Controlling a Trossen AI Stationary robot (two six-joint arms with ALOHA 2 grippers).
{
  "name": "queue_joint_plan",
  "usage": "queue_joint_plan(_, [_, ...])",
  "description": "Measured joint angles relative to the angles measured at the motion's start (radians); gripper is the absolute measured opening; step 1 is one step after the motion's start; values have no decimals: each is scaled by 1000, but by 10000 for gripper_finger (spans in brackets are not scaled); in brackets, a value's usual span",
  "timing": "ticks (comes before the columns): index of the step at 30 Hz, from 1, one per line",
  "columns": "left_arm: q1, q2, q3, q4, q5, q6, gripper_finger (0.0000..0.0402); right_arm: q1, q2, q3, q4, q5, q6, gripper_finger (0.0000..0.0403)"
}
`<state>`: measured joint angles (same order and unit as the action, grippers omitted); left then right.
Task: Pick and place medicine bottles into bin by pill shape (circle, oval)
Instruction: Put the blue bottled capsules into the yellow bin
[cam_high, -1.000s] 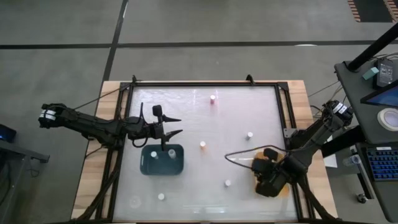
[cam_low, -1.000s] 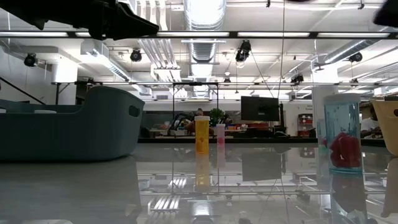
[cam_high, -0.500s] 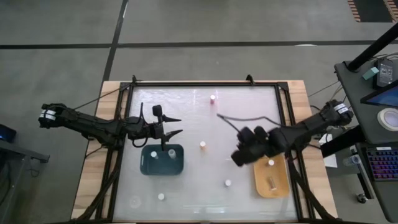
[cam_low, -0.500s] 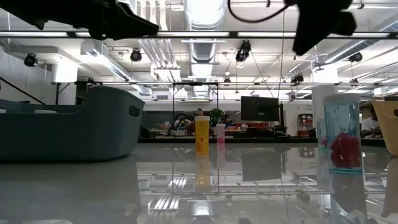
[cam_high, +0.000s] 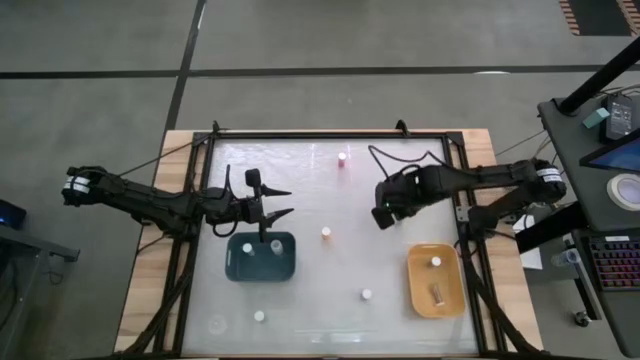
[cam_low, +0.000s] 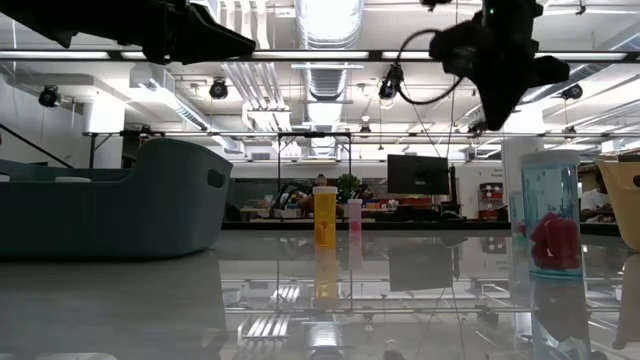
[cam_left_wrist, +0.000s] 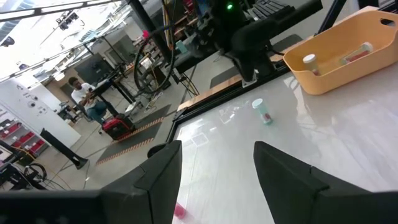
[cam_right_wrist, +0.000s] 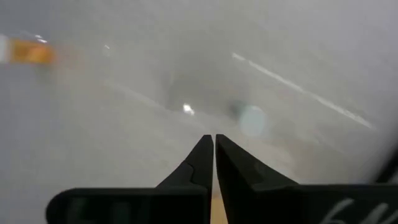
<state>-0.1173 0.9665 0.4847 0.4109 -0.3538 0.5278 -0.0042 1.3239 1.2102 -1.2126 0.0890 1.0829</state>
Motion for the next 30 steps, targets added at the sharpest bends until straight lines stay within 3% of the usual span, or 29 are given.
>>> queue_joint_plan(8, [0,0,0,0,0,0,184,-120,0,-38,-45,-139,-71,9])
queue_joint_plan(15, [0,0,0,0,0,0,184,-166,0,-95,-32,-149,-100,22])
queue_joint_plan(30, [0,0,0,0,0,2,184,-170,5,-178,56,-145,-55,205])
